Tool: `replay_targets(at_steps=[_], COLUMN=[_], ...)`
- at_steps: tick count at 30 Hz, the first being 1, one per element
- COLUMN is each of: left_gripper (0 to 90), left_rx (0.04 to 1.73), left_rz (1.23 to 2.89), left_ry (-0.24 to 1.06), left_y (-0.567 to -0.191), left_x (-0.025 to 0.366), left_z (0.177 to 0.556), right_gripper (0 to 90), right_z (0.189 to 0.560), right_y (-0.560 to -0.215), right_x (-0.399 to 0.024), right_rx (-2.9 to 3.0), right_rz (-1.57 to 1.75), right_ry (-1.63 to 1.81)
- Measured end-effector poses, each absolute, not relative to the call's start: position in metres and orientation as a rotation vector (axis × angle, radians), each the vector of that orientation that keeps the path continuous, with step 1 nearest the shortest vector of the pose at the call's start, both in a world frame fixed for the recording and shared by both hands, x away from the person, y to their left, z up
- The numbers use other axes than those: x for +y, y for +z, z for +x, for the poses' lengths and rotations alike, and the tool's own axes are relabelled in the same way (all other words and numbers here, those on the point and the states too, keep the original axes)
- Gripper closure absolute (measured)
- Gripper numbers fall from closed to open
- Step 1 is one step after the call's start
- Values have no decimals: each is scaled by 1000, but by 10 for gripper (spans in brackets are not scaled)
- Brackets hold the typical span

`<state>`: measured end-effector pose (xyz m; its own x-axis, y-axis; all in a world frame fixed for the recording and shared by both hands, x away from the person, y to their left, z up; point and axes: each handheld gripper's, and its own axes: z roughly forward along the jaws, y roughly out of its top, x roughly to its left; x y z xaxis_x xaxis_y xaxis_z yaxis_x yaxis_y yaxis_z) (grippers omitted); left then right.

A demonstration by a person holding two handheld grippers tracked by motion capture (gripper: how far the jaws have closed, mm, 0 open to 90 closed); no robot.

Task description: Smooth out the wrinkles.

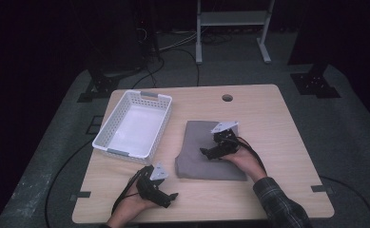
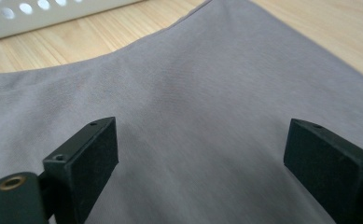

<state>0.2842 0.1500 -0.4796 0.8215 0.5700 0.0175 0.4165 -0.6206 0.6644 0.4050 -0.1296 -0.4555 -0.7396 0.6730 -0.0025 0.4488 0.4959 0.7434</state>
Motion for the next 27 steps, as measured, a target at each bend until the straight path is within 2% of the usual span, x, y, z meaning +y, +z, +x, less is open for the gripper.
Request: replay_targets(at_steps=[5,15,27], left_gripper=[0,0,0], left_rx=[696,694,698], left_rz=[2272,2268,2269], left_ry=[309,308,313], left_y=[-484,-485,-485], left_x=[155,155,156], left_z=[282,282,283], right_gripper=[92,94,95], right_z=[408,408,410], right_y=[-464,-481,-482], right_x=[-123,-120,-127], right_rx=[2466,2433,2461], right_rz=[933,906,940], right_ry=[1052,1052,1083])
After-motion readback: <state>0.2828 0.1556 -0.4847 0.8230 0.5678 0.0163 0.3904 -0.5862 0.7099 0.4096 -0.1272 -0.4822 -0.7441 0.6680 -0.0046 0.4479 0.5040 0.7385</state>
